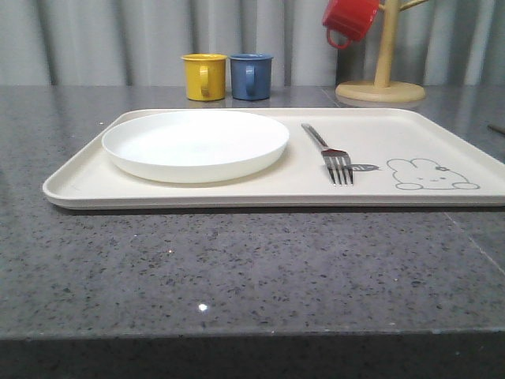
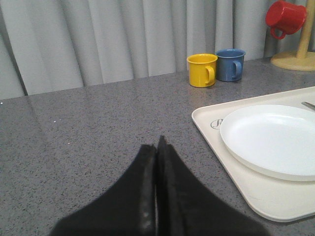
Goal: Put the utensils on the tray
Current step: 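Move the right gripper down onto the chopsticks and grasp them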
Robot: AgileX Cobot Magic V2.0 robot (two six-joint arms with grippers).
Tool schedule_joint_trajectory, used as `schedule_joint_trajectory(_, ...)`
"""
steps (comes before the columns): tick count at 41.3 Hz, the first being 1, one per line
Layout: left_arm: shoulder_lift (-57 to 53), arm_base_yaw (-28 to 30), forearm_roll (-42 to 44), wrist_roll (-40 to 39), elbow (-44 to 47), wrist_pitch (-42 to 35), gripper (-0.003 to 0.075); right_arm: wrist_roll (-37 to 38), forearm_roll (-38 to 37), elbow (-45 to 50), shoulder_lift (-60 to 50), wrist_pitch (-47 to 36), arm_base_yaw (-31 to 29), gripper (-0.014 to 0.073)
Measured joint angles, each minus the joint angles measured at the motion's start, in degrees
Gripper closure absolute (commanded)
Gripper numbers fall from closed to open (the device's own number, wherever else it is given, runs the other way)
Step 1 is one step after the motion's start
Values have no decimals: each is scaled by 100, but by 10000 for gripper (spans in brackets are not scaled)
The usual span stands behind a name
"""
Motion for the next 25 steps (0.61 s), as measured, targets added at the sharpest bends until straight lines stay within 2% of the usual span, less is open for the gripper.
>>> schedule_joint_trajectory(4,-3,0,0,0,0,0,739,0,7,0,0,0,0,347)
schedule_joint_trajectory(12,-3,0,0,0,0,0,739,0,7,0,49,0,0,379)
schedule_joint_trajectory(21,-3,0,0,0,0,0,739,0,-18,-11,52,0,-11,587)
schedule_joint_trajectory(25,-3,0,0,0,0,0,739,0,-27,-11,52,0,-11,599)
